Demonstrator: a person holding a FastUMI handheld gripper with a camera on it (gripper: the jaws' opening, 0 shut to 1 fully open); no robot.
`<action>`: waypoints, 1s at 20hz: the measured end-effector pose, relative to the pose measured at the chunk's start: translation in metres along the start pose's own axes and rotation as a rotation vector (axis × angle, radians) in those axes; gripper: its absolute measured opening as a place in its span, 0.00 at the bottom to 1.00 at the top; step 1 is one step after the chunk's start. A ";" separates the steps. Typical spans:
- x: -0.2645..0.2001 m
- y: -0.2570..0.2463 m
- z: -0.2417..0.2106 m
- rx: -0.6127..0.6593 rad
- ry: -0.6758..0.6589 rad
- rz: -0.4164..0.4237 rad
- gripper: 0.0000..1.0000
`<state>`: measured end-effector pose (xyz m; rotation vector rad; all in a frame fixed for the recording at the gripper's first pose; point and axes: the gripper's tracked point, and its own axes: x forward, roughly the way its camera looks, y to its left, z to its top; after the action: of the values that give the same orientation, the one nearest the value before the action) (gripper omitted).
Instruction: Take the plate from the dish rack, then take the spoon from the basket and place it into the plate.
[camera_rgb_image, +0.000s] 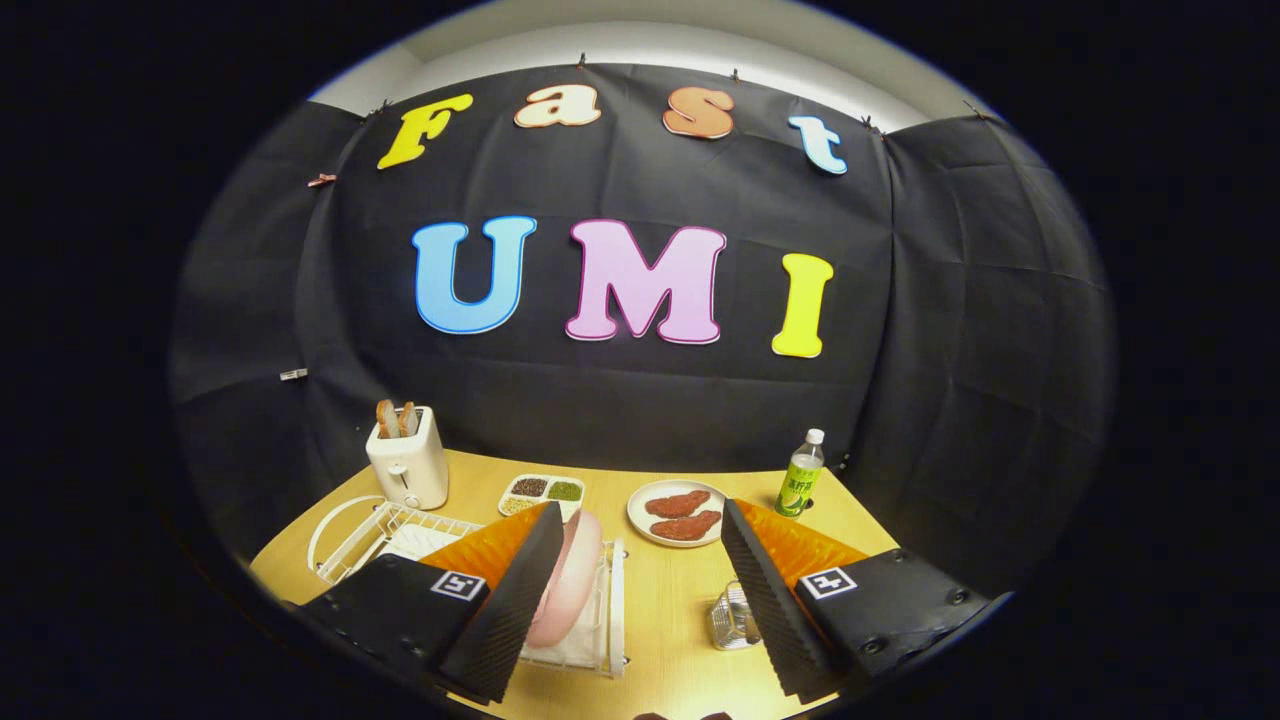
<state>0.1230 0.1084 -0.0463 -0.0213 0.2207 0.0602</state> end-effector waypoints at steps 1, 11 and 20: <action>0.008 0.005 -0.003 0.005 0.019 -0.001 0.98; 0.080 0.031 -0.071 -0.015 0.245 -0.071 0.83; 0.100 0.040 -0.122 0.094 0.463 -0.109 0.31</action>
<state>0.1914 0.1505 -0.1878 0.0476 0.6847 -0.0653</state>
